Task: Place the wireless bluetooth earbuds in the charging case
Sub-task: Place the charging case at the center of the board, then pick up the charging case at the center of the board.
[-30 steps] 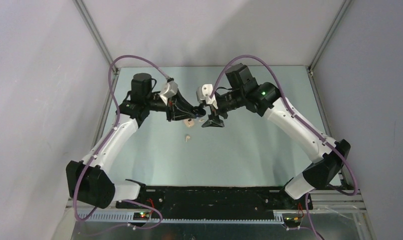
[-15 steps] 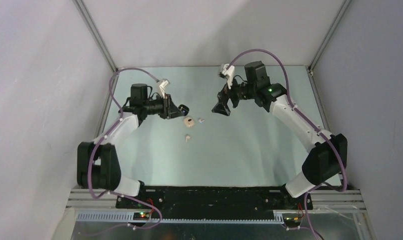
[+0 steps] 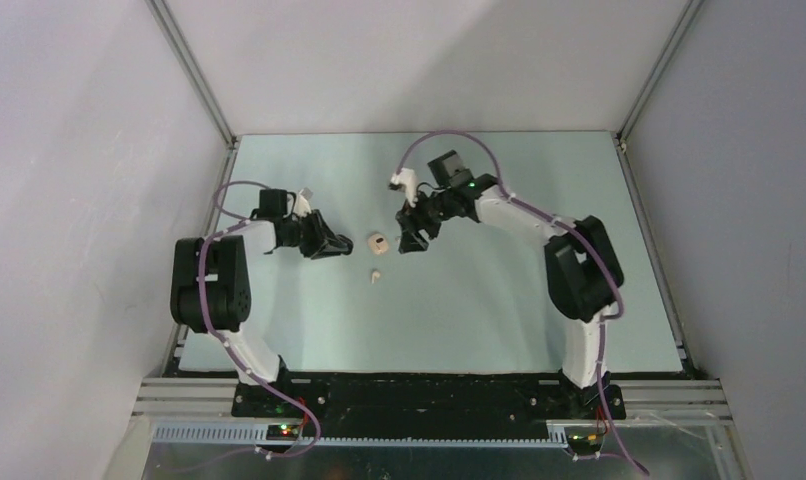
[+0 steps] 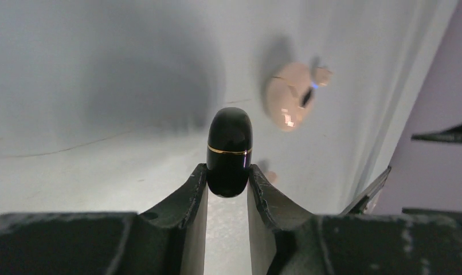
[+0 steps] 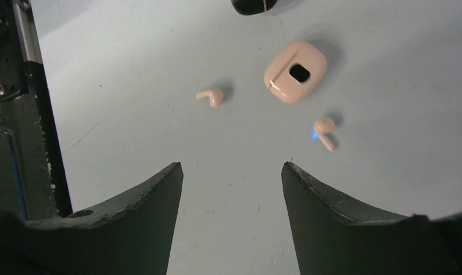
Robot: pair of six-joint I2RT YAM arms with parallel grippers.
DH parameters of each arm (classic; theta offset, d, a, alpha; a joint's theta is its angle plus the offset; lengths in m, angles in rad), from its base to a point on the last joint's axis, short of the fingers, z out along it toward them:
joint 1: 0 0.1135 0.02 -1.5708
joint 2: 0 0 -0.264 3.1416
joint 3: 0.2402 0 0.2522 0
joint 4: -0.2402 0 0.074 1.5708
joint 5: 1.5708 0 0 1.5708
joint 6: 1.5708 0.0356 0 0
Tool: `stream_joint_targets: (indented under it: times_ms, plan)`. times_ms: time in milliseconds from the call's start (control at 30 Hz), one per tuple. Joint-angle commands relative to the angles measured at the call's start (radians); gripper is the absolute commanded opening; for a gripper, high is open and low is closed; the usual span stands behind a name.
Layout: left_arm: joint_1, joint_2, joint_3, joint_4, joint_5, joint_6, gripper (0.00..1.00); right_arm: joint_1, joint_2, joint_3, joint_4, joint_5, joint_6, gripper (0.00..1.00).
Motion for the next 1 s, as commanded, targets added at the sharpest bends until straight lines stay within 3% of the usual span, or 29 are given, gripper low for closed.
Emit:
stream_joint_targets:
  times_ms: [0,67,133,200,233,267,433,533,700,967]
  plan:
    - [0.060,0.039,0.009,-0.036,-0.055,-0.072,0.26,0.044,0.078,0.159,-0.083,0.032,-0.191,0.68]
    - [0.073,0.056,0.009,-0.044,-0.058,-0.091,0.31,0.056,0.123,0.197,-0.066,0.074,-0.238,0.67]
    - [0.084,0.059,0.001,-0.050,-0.074,-0.100,0.44,0.067,0.168,0.241,-0.050,0.116,-0.294,0.68]
    - [0.096,0.059,-0.002,-0.059,-0.074,-0.101,0.83,0.076,0.234,0.290,-0.053,0.155,-0.366,0.68]
    - [0.102,0.058,-0.005,-0.074,-0.079,-0.100,0.95,0.080,0.251,0.319,-0.051,0.170,-0.413,0.68]
    - [0.119,0.048,-0.006,-0.082,-0.082,-0.097,0.99,0.081,0.279,0.330,-0.041,0.197,-0.436,0.68]
    - [0.204,-0.076,0.022,-0.236,-0.179,-0.031,1.00,0.103,0.364,0.377,0.018,0.291,-0.611,0.69]
    - [0.213,-0.235,0.064,-0.310,-0.272,0.072,1.00,0.122,0.416,0.406,0.028,0.321,-0.668,0.70]
    - [0.172,-0.431,0.082,-0.322,-0.248,0.269,1.00,0.153,0.450,0.411,0.031,0.349,-0.733,0.70]
    - [0.178,-0.477,0.119,-0.316,-0.067,0.025,1.00,0.227,0.453,0.394,0.044,0.299,-0.736,0.71]
